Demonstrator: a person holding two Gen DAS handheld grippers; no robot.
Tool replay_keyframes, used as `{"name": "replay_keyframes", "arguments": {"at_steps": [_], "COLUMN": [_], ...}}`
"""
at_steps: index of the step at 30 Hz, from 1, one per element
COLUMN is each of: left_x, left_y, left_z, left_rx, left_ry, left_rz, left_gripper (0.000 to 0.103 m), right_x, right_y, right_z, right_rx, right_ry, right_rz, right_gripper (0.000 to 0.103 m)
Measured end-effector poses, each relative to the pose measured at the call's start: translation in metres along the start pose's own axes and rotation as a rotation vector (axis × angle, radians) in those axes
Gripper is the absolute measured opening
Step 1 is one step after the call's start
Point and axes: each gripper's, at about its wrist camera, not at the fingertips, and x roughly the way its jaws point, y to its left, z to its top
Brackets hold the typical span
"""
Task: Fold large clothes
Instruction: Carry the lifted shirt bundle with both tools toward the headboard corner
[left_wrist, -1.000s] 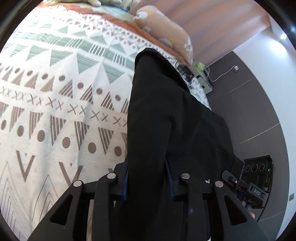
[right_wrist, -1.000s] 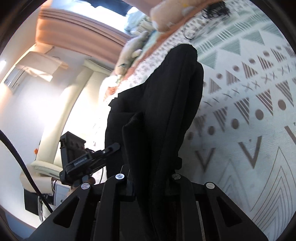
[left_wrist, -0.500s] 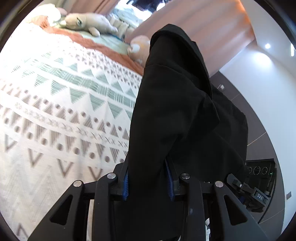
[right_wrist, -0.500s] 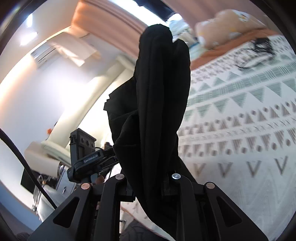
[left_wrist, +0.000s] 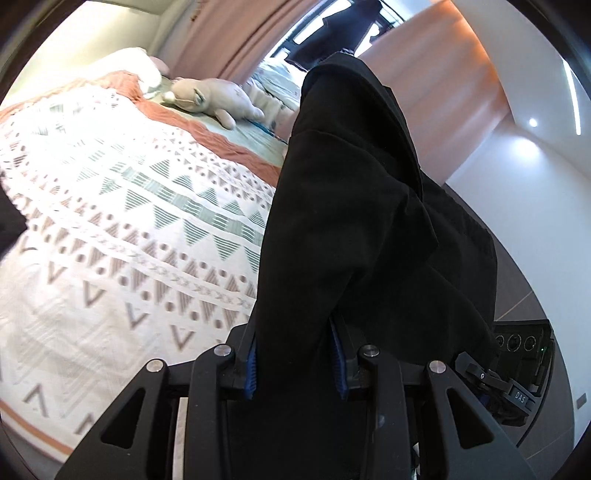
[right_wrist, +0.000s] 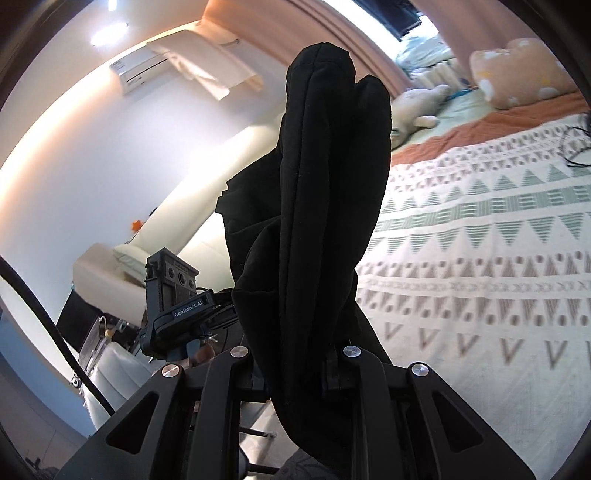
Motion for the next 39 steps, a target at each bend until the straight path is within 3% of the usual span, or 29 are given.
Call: {"name": "replay_keyframes", "arguments": {"at_steps": [17,26,32,39], "left_x": [-0.164,-0.215,-0.260,-0.300], "left_y": [0.128,0.197,0.245,0.258], "left_z": [0.047,0.050,0.065,0.075], "left_rx": [-0.054,-0.096,-0.114,-0.105], "left_ry": [-0.146,-0.201,-0.239,-0.279], "left_rz": [0.093,0.143,0.230,0.370], "left_gripper": [0.032,0.032,0.032,0.032], "right_x": [0.161,0.264,0.338,0.406], "right_y": [0.080,0.114,0.144,0.175], "right_z": [0.023,0.026,0.017,0.019], "right_rx": [-0.124,-0.146,-0.169,-0.182], "right_ry": [0.096,0.161,0.234,0.326], "right_rz": [0.122,0.181,0.226,0.312], "right_gripper": [0.014,0.014,0.014,0.014]}}
